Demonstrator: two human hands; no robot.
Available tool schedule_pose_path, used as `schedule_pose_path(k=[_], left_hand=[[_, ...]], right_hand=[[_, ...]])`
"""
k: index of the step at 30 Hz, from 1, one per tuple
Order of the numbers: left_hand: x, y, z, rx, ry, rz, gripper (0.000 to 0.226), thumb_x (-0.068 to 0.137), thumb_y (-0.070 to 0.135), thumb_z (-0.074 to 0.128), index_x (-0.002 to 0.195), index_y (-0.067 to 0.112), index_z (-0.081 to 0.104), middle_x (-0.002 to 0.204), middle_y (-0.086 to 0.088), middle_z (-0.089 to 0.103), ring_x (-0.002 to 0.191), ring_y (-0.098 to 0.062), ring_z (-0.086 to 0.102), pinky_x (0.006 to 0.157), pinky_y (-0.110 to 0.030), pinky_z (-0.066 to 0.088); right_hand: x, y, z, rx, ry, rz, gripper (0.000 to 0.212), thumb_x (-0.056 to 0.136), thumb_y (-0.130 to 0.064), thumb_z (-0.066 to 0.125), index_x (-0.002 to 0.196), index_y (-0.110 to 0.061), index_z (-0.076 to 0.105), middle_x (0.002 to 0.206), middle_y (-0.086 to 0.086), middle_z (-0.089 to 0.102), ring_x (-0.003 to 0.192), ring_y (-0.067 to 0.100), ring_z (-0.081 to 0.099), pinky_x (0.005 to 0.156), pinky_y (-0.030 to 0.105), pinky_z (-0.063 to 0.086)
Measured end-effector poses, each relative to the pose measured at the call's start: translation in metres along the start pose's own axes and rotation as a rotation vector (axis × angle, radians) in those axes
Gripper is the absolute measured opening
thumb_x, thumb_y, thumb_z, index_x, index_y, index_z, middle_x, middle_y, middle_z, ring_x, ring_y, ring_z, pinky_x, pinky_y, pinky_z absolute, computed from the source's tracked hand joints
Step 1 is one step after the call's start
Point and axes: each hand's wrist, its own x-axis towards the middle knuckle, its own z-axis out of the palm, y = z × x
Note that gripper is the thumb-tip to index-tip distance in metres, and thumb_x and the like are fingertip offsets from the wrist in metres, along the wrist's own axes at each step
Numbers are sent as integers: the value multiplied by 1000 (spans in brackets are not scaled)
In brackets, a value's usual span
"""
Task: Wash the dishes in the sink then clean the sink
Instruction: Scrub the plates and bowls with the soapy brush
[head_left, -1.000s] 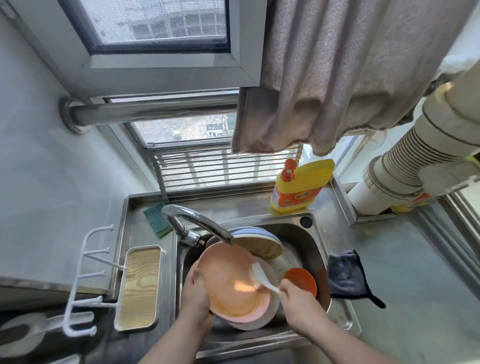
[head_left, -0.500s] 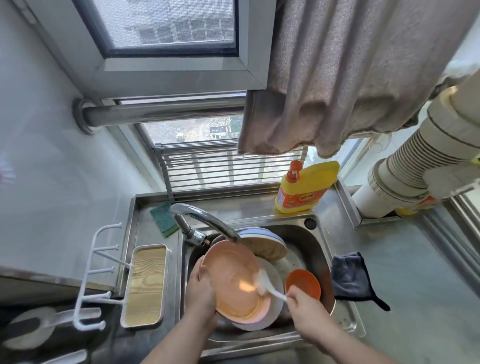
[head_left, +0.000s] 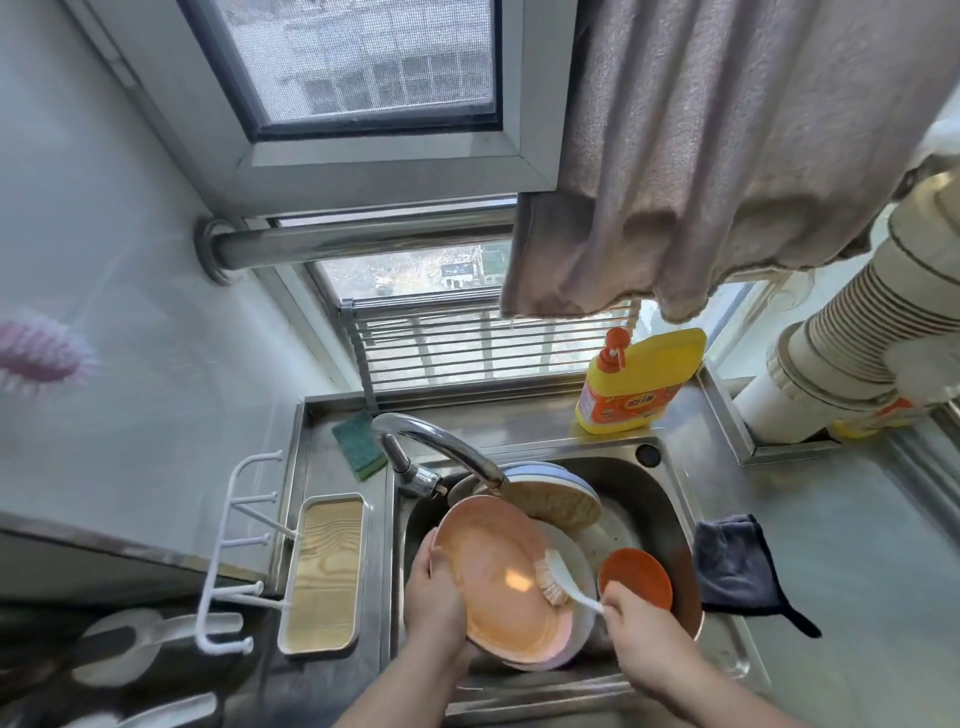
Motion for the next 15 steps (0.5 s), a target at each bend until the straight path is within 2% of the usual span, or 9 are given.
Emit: schedule_pose_path(k=[3,6,7,9,11,12,15], left_hand=[[2,1,-1,34,-28,-25,34,115,33,35,121,43,67,115,-2,71,99,-22,66,77,-36,58],[-5,-14,1,54,-104,-117,32,112,42,41,120,50,71,112,-4,77,102,-31,73,81,-53,64],[-5,-18,2,58,-125,-132,30,110,44,44,120,54,70,114,-4,77,102,-32,74,82,-54,64],[-10,-9,6,51,-135,-137,29,110,45,43,123,50,68,114,-7,76,101,-33,74,80,-53,65],[-6,4,3,21,-108,-133,28,113,41,39,121,37,65,110,-13,73,98,-36,71,78,-51,63],[-1,9,1,19,-98,-117,29,113,42,38,121,32,63,110,-15,71,97,-37,70,81,-53,62],[16,12,-7,50,-101,-70,35,110,51,37,126,34,63,116,-13,73,102,-39,72,87,-62,61]], right_hand=[[-7,-6,12,139,-5,5,21,106,-34,40,92,-22,49,85,-3,62,85,21,60,82,35,47],[2,-45,6,350,41,13,23,106,-34,42,91,-25,57,91,0,67,87,22,63,83,42,52],[3,-58,5,368,44,-22,22,107,-33,41,93,-26,58,96,0,67,89,22,62,81,41,51],[-8,-76,11,333,-5,-133,18,107,-31,42,102,-29,59,107,-2,65,97,18,60,85,36,48],[-30,-82,16,262,-112,-247,17,108,-31,43,114,-28,59,115,-2,61,106,16,57,88,28,42],[-38,-79,17,215,-165,-281,18,108,-32,43,117,-27,58,116,-1,59,110,17,56,87,25,40],[-50,-52,10,37,-220,-323,16,104,-43,46,114,-36,57,113,4,67,109,21,63,86,29,45]])
